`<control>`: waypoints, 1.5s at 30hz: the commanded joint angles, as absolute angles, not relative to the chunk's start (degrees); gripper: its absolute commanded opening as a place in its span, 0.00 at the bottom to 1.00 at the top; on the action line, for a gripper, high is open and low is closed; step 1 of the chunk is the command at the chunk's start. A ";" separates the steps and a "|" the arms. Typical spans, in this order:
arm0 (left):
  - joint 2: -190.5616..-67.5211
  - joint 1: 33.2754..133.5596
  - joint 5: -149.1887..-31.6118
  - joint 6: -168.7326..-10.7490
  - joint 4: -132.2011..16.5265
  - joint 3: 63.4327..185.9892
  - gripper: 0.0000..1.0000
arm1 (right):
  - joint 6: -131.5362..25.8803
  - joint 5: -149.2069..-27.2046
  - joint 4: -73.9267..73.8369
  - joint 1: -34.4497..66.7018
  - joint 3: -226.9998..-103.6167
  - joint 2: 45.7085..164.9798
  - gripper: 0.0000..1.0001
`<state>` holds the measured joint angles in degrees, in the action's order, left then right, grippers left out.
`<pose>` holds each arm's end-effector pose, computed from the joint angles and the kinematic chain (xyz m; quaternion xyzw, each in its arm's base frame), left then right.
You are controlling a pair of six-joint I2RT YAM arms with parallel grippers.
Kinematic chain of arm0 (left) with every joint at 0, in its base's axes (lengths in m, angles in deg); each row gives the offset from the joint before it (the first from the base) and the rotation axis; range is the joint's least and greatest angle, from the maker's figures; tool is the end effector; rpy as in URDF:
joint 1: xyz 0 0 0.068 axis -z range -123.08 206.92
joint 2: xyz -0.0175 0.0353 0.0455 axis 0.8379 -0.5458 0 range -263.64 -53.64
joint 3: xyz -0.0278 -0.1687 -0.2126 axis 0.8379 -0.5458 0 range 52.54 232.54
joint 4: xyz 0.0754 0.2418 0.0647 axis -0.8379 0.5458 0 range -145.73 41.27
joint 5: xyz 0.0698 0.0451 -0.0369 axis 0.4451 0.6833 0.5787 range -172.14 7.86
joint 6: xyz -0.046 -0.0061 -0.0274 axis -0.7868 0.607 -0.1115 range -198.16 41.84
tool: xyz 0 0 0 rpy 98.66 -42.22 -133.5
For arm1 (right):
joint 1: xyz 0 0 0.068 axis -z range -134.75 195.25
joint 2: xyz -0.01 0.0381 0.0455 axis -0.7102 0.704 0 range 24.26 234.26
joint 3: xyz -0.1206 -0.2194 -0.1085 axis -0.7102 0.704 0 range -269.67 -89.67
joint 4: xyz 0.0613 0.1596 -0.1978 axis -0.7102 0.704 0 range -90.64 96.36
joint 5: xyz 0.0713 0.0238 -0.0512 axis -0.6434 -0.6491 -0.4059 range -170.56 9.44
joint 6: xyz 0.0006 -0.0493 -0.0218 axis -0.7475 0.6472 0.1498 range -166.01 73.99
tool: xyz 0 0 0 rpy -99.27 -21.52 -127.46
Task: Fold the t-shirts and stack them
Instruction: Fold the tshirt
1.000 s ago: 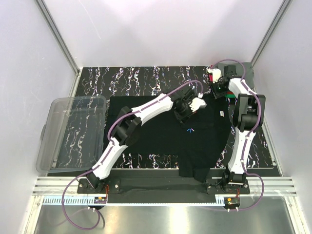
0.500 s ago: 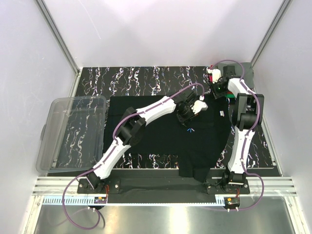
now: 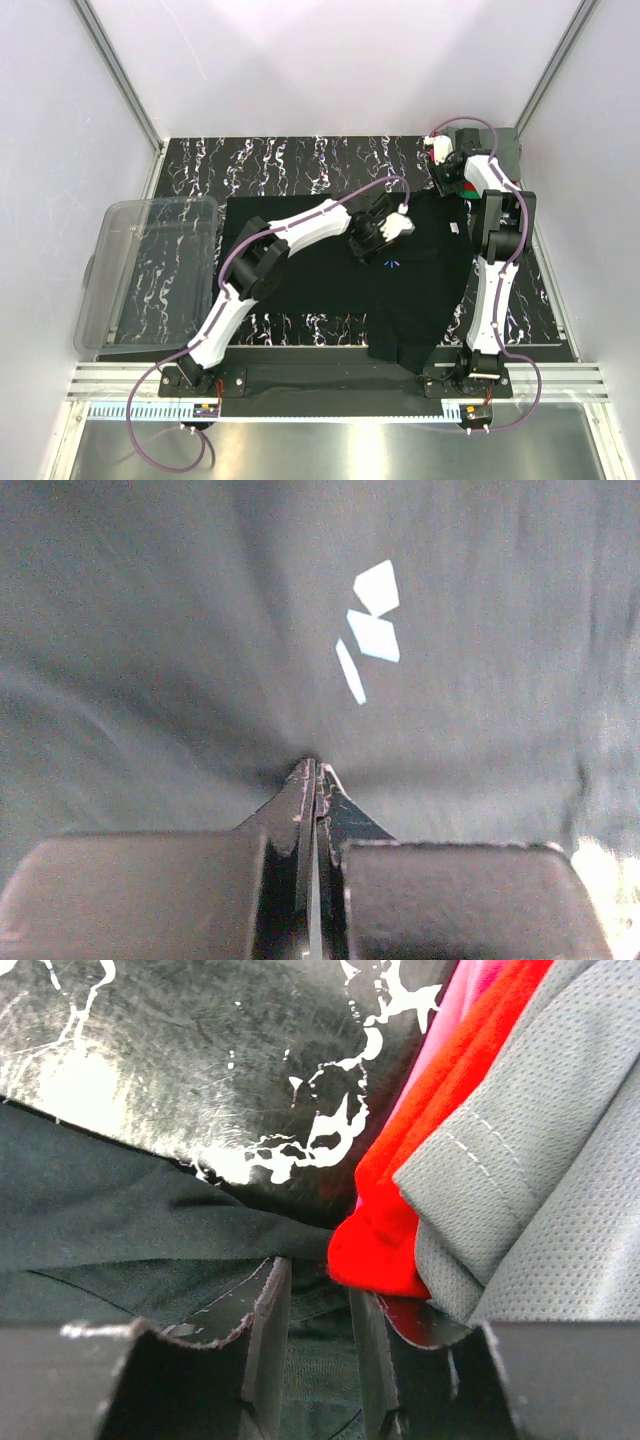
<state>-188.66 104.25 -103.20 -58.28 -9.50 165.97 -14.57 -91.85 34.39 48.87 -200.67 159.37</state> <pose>0.3276 -0.3741 0.1665 0.5633 0.7841 -0.2191 0.1412 0.5106 -0.0252 0.1611 -0.2561 0.9248 0.0106 0.2810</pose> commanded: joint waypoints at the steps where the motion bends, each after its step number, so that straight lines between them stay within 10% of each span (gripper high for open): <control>1: -183.20 103.85 -101.56 -56.19 -5.28 162.50 0.00 | -13.67 -87.60 32.05 49.12 -202.44 161.20 0.37; 23: -186.52 105.61 -102.28 -52.59 -7.92 173.67 0.00 | -12.17 -97.07 35.82 49.30 -178.10 132.56 0.41; 45: -188.02 103.85 -100.07 -53.90 -10.73 171.37 0.00 | 3.03 -113.35 62.03 51.58 -168.52 132.11 0.50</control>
